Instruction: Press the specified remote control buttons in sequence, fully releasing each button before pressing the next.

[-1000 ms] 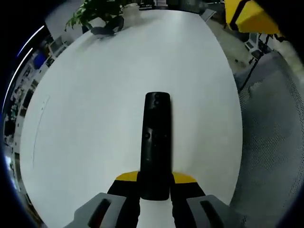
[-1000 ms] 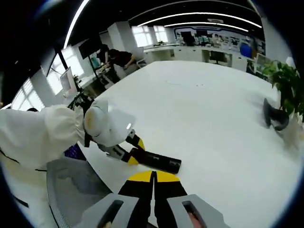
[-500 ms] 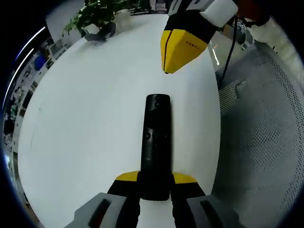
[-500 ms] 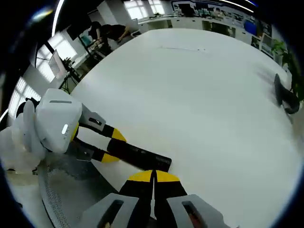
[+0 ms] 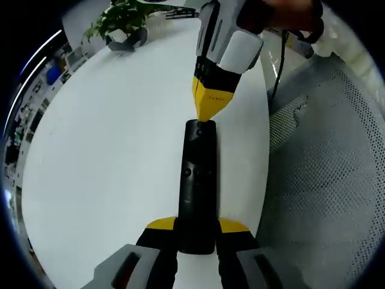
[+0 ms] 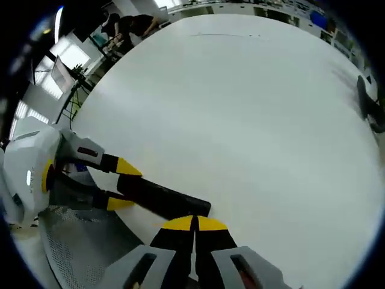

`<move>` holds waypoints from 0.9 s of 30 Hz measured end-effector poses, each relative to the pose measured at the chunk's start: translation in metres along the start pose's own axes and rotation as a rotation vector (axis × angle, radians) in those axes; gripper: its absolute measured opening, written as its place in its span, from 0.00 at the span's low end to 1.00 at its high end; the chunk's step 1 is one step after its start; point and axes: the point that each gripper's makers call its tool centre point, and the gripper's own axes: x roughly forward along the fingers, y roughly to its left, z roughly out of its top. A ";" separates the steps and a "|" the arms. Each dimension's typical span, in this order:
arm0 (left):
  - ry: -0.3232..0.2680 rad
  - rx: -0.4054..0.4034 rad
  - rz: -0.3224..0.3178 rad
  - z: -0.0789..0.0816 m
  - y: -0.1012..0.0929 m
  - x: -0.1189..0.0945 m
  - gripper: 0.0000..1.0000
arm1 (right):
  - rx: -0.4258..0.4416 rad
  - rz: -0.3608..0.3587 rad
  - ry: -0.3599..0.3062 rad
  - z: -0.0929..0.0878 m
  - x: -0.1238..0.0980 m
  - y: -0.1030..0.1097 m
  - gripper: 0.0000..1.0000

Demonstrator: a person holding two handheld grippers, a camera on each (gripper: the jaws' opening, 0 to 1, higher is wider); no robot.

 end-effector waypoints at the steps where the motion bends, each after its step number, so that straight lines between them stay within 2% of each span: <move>1: 0.001 -0.001 0.000 0.000 0.000 0.000 0.22 | 0.000 0.002 0.000 0.000 0.000 0.000 0.00; 11: -0.011 -0.004 -0.006 0.000 0.000 0.000 0.23 | 0.008 0.015 0.021 -0.001 0.006 -0.001 0.00; 17: -0.026 0.000 -0.014 0.000 0.001 0.000 0.23 | 0.060 0.029 0.053 0.001 0.006 -0.002 0.00; 21: -0.013 0.011 -0.015 0.001 0.001 0.001 0.23 | 0.092 0.029 0.070 0.001 0.007 -0.002 0.00; 24: -0.004 0.008 -0.015 0.001 0.001 0.001 0.23 | 0.133 0.036 0.073 0.002 0.008 -0.003 0.00; 26: 0.000 0.007 -0.012 0.001 0.000 0.001 0.22 | 0.207 0.057 0.080 0.001 0.007 -0.002 0.00; 27: 0.001 0.008 -0.009 0.001 0.000 0.001 0.22 | 0.206 0.060 0.079 0.001 0.007 -0.003 0.00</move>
